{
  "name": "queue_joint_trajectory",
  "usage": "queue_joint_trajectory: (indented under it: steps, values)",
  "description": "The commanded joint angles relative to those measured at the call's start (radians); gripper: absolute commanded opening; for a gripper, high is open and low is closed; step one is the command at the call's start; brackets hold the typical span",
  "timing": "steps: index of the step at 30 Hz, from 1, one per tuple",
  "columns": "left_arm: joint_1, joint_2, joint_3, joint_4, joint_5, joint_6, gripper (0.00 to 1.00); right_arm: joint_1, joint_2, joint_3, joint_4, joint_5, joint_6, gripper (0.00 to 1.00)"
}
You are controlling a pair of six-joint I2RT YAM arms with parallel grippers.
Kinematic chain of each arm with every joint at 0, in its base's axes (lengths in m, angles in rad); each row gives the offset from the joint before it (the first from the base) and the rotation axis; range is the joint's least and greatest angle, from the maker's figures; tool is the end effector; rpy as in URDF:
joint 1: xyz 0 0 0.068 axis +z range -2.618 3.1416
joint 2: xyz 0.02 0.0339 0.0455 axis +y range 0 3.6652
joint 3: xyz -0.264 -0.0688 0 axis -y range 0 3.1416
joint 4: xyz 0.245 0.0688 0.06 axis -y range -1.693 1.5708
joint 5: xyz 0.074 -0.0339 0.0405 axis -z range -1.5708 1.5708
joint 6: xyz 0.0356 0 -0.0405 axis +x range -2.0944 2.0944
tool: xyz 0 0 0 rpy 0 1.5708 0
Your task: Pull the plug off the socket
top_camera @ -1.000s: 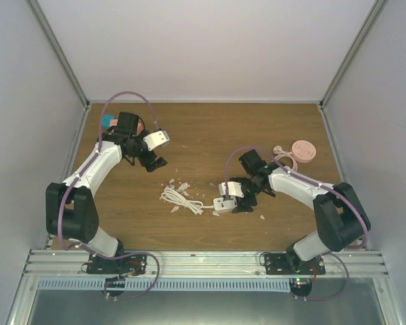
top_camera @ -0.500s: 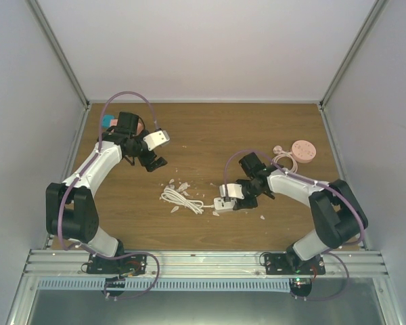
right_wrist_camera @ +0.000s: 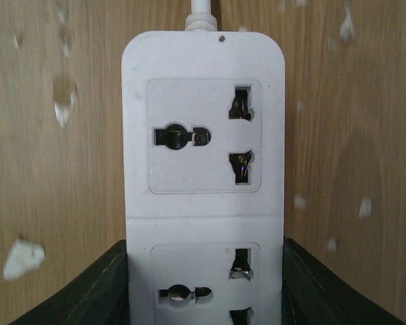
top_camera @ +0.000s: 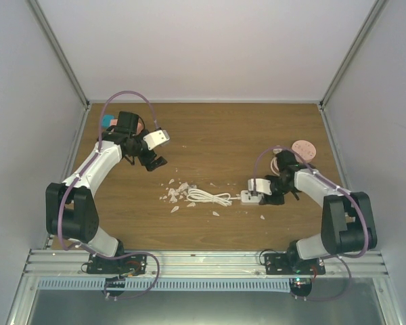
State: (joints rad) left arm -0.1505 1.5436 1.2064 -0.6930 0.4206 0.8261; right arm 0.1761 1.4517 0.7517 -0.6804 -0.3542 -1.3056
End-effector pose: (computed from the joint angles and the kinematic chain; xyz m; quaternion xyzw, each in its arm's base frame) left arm 0.3129 -0.0622 0.2617 0.4914 0.8062 -0.1033 0.3130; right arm 0.2292 0.0533 0.1582 -0.6737 0.7118 0.0981 0.1729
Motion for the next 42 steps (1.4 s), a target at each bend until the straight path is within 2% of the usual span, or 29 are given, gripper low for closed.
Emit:
queue_joint_trajectory:
  steps: [1,12,19,21,22,23,24,27,29,36,42]
  values:
    - [-0.007,0.014,0.03,0.014,0.0,-0.008,0.99,-0.139,-0.021,-0.027,-0.049,0.036,-0.208,0.34]
    - [-0.006,0.03,0.03,0.017,-0.008,-0.007,0.99,-0.452,0.07,0.001,-0.053,0.087,-0.493,0.39]
    - [-0.006,0.033,0.02,0.026,-0.02,0.002,0.99,-0.595,0.163,0.078,-0.057,0.098,-0.581,0.41]
    - [-0.006,0.035,0.019,0.028,-0.021,0.003,0.99,-0.606,0.17,0.092,-0.063,0.098,-0.584,0.48]
    - [-0.007,0.037,0.02,0.028,-0.02,0.002,0.99,-0.607,0.168,0.096,-0.064,0.1,-0.583,0.58]
    - [-0.007,0.039,0.021,0.031,-0.019,0.002,0.99,-0.607,0.164,0.099,-0.064,0.098,-0.581,0.7]
    - [-0.007,0.042,0.022,0.03,-0.018,0.003,0.99,-0.607,0.155,0.102,-0.068,0.09,-0.576,0.77]
    - [-0.004,0.045,0.028,0.028,-0.007,0.004,0.99,-0.607,0.13,0.13,-0.1,0.048,-0.56,0.87]
    - [0.0,0.048,0.04,0.018,0.007,0.007,0.99,-0.607,0.116,0.17,-0.143,0.003,-0.541,0.97]
    - [0.081,0.092,0.151,-0.023,0.127,-0.053,0.99,-0.601,0.082,0.372,-0.285,-0.208,-0.411,1.0]
    - [0.246,0.14,0.321,-0.069,0.337,-0.171,0.99,-0.561,0.067,0.534,-0.314,-0.424,-0.15,1.0]
